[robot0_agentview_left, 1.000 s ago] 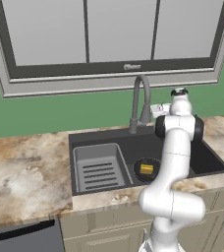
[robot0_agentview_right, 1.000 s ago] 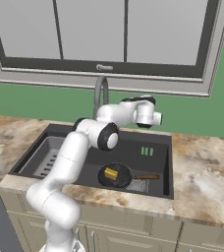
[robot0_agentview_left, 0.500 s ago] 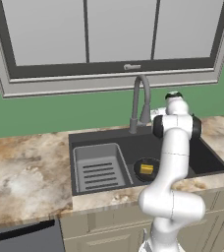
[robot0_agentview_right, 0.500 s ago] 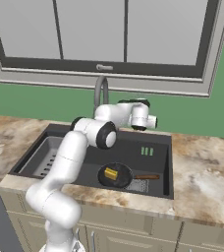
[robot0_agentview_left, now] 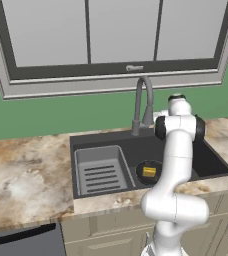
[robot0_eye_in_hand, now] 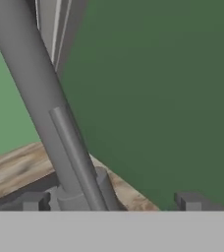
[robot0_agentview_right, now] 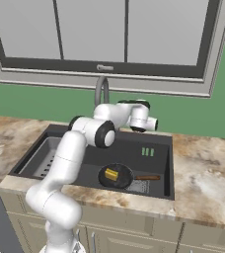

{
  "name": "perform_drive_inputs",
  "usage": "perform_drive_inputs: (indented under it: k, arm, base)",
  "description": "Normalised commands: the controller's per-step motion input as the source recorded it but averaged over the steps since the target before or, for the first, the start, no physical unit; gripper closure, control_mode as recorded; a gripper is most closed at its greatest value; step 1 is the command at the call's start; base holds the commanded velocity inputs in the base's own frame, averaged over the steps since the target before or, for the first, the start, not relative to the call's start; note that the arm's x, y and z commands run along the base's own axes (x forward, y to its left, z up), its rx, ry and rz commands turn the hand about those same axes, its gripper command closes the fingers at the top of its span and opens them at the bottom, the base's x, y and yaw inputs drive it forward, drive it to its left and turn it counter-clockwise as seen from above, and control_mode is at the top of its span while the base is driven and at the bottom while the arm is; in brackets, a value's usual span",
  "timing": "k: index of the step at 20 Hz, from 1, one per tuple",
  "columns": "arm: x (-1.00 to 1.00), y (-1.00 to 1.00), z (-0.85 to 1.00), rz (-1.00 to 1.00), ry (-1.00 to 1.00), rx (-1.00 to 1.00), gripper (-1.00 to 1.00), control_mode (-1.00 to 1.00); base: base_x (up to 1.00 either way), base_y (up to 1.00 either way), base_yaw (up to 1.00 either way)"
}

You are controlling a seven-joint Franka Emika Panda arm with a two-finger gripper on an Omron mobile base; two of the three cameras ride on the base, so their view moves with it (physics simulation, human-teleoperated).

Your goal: Pick the pan and sponge and place them into the sink. Then turn on the water.

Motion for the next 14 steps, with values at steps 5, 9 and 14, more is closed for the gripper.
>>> perform_drive_inputs:
  k: [5, 9, 14]
  arm:
    - [0.11, -0.02, -0.23, -0.11, -0.06, 0.0, -1.0, -1.0]
    - [0.2, 0.09, -0.23, -0.14, -0.09, 0.0, -1.0, -1.0]
    - [0.24, 0.06, -0.06, -0.15, -0.07, 0.01, -1.0, -1.0]
  base:
    - [0.0, 0.0, 0.0]
    - [0.0, 0.0, 0.0]
    - [0.0, 0.0, 0.0]
